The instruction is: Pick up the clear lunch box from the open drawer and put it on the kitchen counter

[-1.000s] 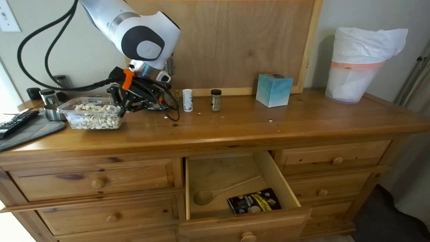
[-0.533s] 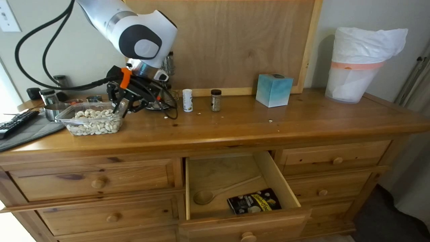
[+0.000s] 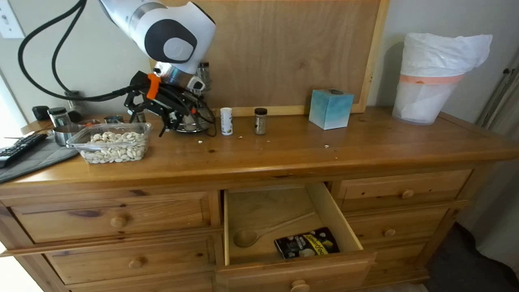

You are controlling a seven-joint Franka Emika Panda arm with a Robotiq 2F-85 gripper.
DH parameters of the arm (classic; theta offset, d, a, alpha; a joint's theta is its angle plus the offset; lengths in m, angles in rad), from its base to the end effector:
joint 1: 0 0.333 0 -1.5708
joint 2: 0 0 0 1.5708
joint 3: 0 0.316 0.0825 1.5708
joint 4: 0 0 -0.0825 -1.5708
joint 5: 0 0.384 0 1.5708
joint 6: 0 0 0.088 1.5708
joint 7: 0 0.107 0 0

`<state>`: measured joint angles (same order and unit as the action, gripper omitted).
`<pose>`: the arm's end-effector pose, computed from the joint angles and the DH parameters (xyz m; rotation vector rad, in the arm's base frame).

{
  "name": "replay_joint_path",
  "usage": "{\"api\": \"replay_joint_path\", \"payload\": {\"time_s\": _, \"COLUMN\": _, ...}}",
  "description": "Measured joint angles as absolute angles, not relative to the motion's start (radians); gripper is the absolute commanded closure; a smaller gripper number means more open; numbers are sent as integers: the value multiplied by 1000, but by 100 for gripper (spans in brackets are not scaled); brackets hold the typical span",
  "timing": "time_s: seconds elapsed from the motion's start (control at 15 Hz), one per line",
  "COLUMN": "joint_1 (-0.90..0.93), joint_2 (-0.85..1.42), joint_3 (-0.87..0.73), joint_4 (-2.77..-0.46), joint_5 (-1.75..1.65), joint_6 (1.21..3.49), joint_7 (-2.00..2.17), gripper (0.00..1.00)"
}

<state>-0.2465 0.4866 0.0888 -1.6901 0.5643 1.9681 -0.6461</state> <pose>0.6497 -0.0742 0.3107 -2.5548 -0.2600 -0.0291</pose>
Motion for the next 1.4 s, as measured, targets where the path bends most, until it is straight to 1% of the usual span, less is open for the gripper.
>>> {"api": "replay_joint_path", "payload": {"time_s": 0.27, "joint_1": -262, "joint_2": 448, "joint_3": 69, "joint_4": -1688, "joint_5": 564, "joint_6": 1895, "joint_7": -653, "gripper": 0}}
{"api": "replay_joint_path", "payload": {"time_s": 0.47, "joint_1": -267, "joint_2": 414, "joint_3": 26, "joint_4": -1686, "joint_5": 532, "joint_6": 1793, "joint_7": -646, "gripper": 0}}
{"api": "replay_joint_path", "payload": {"time_s": 0.8, "joint_1": -272, "joint_2": 310, "joint_3": -88, "joint_4": -1679, "joint_5": 278, "joint_6": 1609, "joint_7": -592, "gripper": 0}}
{"api": "replay_joint_path", "payload": {"time_s": 1.0, "joint_1": -281, "joint_2": 248, "joint_3": -145, "joint_4": -1660, "joint_5": 139, "joint_6": 1566, "joint_7": -595, "gripper": 0}}
{"api": "replay_joint_path", "payload": {"time_s": 1.4, "joint_1": -296, "joint_2": 184, "joint_3": -207, "joint_4": -1587, "joint_5": -32, "joint_6": 1571, "joint_7": -617, "gripper": 0}}
